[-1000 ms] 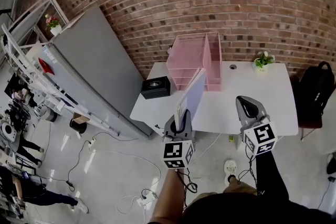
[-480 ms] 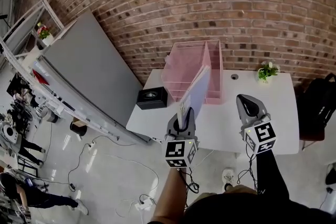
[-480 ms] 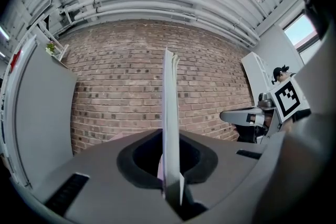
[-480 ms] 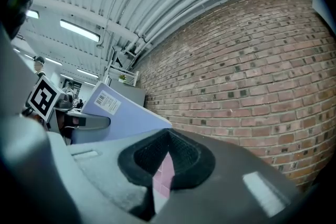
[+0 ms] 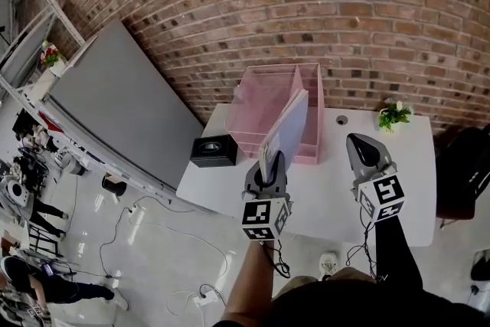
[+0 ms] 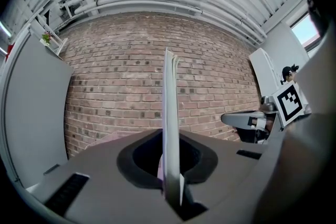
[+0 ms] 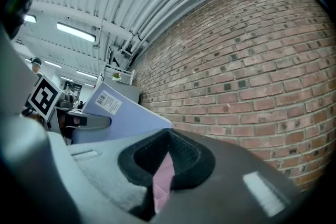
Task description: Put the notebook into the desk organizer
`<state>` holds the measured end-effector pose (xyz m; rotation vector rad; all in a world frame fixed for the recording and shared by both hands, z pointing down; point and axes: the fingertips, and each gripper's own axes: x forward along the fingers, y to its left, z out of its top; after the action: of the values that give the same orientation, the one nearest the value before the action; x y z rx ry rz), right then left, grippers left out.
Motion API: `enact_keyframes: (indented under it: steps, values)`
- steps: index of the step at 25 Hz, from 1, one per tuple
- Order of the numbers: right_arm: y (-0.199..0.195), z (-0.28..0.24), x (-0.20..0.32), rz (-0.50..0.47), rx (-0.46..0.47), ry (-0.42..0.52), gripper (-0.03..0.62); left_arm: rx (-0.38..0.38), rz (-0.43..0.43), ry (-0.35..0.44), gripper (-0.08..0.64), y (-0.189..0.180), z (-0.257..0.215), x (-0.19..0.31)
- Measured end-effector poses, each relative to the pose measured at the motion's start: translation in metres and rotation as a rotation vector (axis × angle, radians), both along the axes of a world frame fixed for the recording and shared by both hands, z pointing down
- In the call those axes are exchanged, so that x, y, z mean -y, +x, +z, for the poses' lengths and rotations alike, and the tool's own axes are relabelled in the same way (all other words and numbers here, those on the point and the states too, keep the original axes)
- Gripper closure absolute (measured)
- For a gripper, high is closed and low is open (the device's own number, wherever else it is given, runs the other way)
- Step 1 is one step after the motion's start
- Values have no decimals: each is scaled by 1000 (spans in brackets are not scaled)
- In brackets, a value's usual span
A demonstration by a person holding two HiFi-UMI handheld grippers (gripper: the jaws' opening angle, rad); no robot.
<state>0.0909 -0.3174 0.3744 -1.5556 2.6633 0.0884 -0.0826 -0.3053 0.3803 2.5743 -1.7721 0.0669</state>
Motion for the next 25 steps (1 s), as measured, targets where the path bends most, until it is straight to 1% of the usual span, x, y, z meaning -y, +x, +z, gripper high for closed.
enact_keyframes:
  steps: [4,9,19,25]
  values:
    - [16,2,18,4,5,1,592,-11,-16,-13,525,12,3,23]
    - [33,8,27,16,2,-4,592,-11,-28,-37,525,25,9,41]
    - [53,8,30,47,-8,-4,592,-16,-55,-105,525,35,24,65]
    - [66,11,48,83,-7,-8,592,-7,-57,-130,525,43,32,92]
